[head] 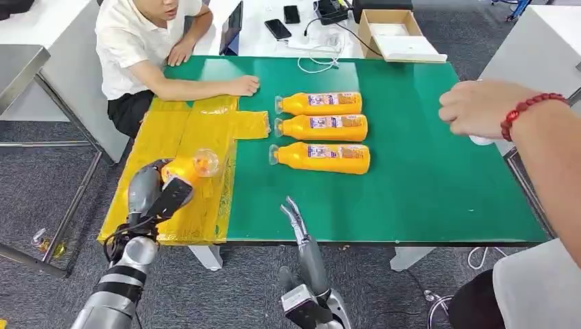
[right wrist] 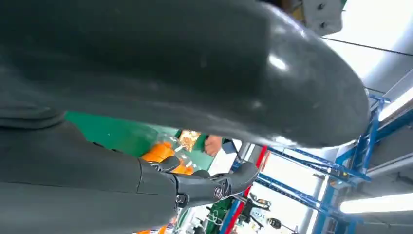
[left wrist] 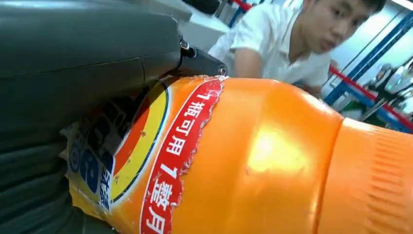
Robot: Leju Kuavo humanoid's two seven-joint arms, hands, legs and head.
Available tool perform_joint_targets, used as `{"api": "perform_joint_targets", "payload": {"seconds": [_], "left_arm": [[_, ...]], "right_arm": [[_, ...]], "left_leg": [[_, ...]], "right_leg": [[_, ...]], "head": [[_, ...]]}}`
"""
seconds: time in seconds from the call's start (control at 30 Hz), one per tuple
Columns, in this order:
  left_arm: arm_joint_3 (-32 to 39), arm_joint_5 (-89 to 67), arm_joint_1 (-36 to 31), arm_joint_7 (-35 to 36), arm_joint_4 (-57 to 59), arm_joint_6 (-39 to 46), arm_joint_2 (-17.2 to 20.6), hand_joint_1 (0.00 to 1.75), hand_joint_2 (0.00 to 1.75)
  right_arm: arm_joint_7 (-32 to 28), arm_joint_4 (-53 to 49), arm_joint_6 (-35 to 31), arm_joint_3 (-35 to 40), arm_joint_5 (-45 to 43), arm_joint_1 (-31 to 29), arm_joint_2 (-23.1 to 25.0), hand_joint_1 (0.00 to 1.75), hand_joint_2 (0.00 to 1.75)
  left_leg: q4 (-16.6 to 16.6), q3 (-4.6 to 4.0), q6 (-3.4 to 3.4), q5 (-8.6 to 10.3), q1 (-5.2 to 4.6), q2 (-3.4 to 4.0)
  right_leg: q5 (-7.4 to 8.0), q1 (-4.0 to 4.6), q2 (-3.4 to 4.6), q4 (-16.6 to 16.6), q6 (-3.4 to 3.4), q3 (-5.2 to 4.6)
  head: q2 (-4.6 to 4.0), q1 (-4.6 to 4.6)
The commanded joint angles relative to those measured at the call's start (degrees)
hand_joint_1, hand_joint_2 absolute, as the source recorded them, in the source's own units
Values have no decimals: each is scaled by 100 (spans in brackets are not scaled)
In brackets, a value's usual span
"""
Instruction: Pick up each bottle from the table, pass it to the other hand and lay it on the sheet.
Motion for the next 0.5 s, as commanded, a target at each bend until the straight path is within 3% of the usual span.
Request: {"api": "perform_joint_targets", "payload": {"seconds": [0.03, 0.17, 0.3, 0.5], "left_arm": [[-238, -12, -443, 32, 769, 21, 76, 175, 175], [-445, -552, -580, 173, 1075, 200, 111, 175, 175], [-797, -1467, -1230, 575, 2518, 130, -90, 175, 175], [-1176, -2082, -1960, 1046, 3812, -658, -237, 175, 175]], "right_arm": [[-4, 174, 20, -121, -22, -83, 18, 0, 0], [-4, 163, 57, -111, -1, -92, 18, 0, 0], [45, 305, 254, -58, 46, -215, 76, 0, 0], [47, 469, 443, 22, 99, -354, 153, 0, 0]], "left_leg": [[-6, 19, -5, -5, -2, -6], [-4, 12, -4, -3, 0, -3], [-5, 11, -3, 2, -2, -21], [-5, 14, -5, 5, -2, -20]], "right_leg": [[-10, 0, -12, 0, -10, 19], [-6, 2, -7, -1, -8, 11], [-7, 0, -26, -1, -8, 13], [-5, -1, -20, -2, -7, 20]], "head": [[0, 0], [0, 0], [0, 0], [0, 0]]}}
